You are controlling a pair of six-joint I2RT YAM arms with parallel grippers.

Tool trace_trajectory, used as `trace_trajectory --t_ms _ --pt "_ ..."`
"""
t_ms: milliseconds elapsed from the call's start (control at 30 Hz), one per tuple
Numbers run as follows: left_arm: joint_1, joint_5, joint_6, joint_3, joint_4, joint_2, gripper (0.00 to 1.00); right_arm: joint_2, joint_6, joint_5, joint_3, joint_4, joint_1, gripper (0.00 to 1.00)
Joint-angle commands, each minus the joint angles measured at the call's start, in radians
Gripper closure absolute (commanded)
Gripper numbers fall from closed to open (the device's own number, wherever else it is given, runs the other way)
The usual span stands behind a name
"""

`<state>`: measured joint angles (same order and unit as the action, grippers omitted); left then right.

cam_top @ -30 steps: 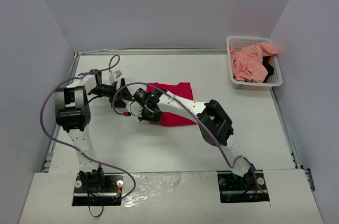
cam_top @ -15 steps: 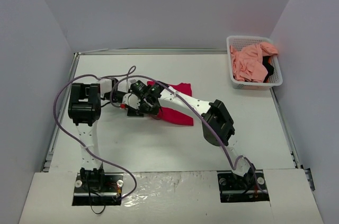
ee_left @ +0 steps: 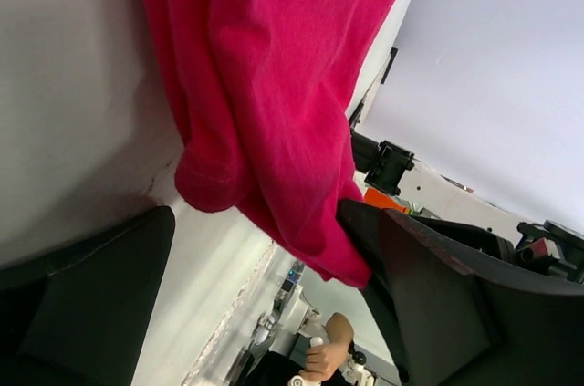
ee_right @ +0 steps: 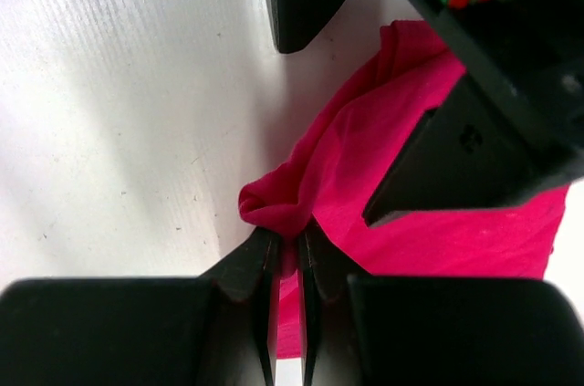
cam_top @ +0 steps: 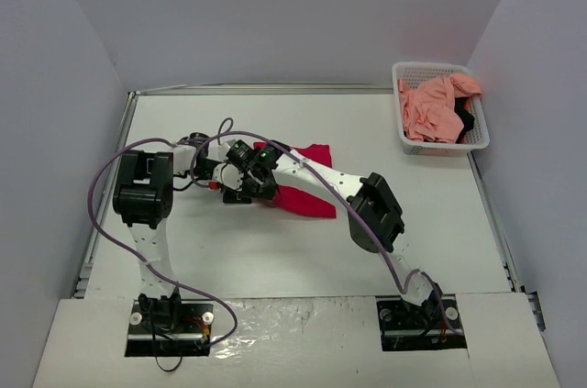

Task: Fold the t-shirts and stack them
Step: Put the neatly folded tshirt into the corner of the board with the left arm

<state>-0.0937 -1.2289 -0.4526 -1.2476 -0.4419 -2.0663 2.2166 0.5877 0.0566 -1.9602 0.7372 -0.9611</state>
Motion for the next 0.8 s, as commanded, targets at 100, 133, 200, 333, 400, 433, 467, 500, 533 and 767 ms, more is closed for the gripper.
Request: trace_trajectory --t_ms 100,133,200,333,400,433,467,500,533,767 --pt "-0.049 0.048 0.000 -0.091 -0.061 -0.066 0.04 0.031 0.009 0.006 -0.060 0.056 0.002 1.00" --pt "-0.061 0.054 0.034 -0.111 -0.089 -0.084 0.03 0.031 0.009 0.008 -0.062 0.059 0.002 1.00" --pt "-0.067 0.068 0.034 -0.130 -0.098 -0.094 0.00 0.034 0.009 0.009 -0.060 0.060 0.002 1.00" --pt "-0.080 0.059 0.045 -0.148 -0.104 -0.129 0.26 0.032 0.009 0.008 -0.057 0.060 0.002 1.00" --pt "-0.084 0.052 0.048 -0.154 -0.107 -0.138 0.41 0.034 0.008 0.008 -0.058 0.062 0.002 1.00" --pt "-0.084 0.049 0.057 -0.157 -0.109 -0.141 0.48 0.035 0.008 0.008 -0.062 0.064 0.002 1.00" --pt "-0.087 0.051 0.069 -0.162 -0.127 -0.143 0.53 0.037 0.009 0.008 -0.062 0.064 0.002 1.00" --pt "-0.087 0.057 0.084 -0.177 -0.142 -0.143 0.73 0.037 0.009 0.006 -0.062 0.064 0.002 1.00" --pt "-0.087 0.071 0.112 -0.185 -0.155 -0.143 0.83 0.037 0.009 0.011 -0.059 0.065 0.002 1.00" --pt "-0.087 0.101 0.150 -0.223 -0.190 -0.123 0.98 -0.027 0.052 0.051 0.038 0.111 -0.001 0.00"
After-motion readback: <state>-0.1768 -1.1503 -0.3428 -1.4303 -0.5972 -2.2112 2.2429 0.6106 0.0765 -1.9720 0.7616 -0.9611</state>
